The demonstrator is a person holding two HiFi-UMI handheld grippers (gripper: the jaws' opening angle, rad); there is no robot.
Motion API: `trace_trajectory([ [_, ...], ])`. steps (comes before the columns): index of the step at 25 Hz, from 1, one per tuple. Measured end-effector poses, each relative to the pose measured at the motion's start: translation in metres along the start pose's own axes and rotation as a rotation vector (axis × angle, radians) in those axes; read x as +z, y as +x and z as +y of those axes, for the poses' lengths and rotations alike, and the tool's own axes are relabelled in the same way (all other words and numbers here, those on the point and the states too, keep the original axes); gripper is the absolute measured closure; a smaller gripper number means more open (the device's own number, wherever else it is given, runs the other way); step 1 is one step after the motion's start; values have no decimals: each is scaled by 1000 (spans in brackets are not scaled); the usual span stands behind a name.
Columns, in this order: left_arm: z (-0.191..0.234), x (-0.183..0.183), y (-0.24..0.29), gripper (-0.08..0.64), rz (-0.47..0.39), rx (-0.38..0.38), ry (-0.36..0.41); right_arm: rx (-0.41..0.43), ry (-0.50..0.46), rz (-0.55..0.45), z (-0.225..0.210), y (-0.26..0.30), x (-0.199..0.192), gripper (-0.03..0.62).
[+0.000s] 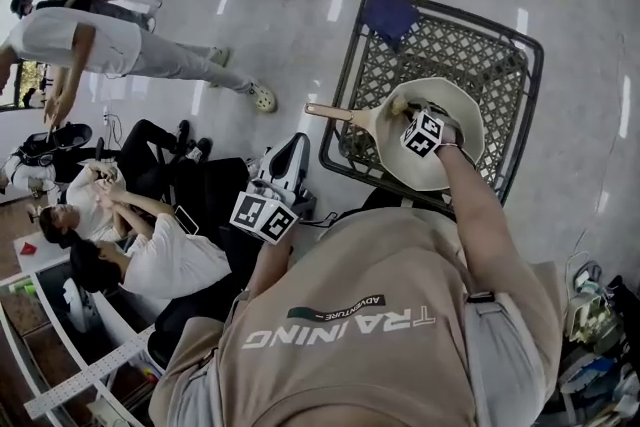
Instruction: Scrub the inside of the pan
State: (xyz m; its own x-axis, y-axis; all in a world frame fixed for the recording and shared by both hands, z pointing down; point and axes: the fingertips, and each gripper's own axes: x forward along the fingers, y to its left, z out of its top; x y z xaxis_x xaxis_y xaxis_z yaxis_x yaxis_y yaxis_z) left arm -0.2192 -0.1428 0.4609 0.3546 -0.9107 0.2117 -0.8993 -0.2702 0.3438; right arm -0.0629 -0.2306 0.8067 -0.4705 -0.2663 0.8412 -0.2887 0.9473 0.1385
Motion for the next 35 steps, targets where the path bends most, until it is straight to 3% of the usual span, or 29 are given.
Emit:
trace_trajectory([
  [7, -2, 7, 11, 541, -38, -37, -2, -222, -48, 159, -58, -16, -31, 499],
  [10, -6, 11, 16, 541, -60, -58, -8, -273, -155, 271, -75, -29, -52, 499],
  [14, -8, 9, 20, 541, -77, -84, -28, -278, -334, 406, -82, -45, -75, 499],
  [18, -8, 7, 26, 541, -108, -106, -50, -230, -505, 543, -76, -64, -101, 500],
  [22, -7, -2, 30, 541, -128, -124, -65, -153, -557, 675, -58, -74, -132, 502],
  [26, -9, -8, 32, 541, -137, -149, -75, -92, -560, 738, -38, -83, -151, 502],
  [30, -9, -12, 29, 542, -144, -161, -68, 23, -521, 772, -10, -89, -164, 502],
  [35, -7, -20, 18, 542, -137, -169, -64, 178, -384, 823, 28, -95, -173, 503],
])
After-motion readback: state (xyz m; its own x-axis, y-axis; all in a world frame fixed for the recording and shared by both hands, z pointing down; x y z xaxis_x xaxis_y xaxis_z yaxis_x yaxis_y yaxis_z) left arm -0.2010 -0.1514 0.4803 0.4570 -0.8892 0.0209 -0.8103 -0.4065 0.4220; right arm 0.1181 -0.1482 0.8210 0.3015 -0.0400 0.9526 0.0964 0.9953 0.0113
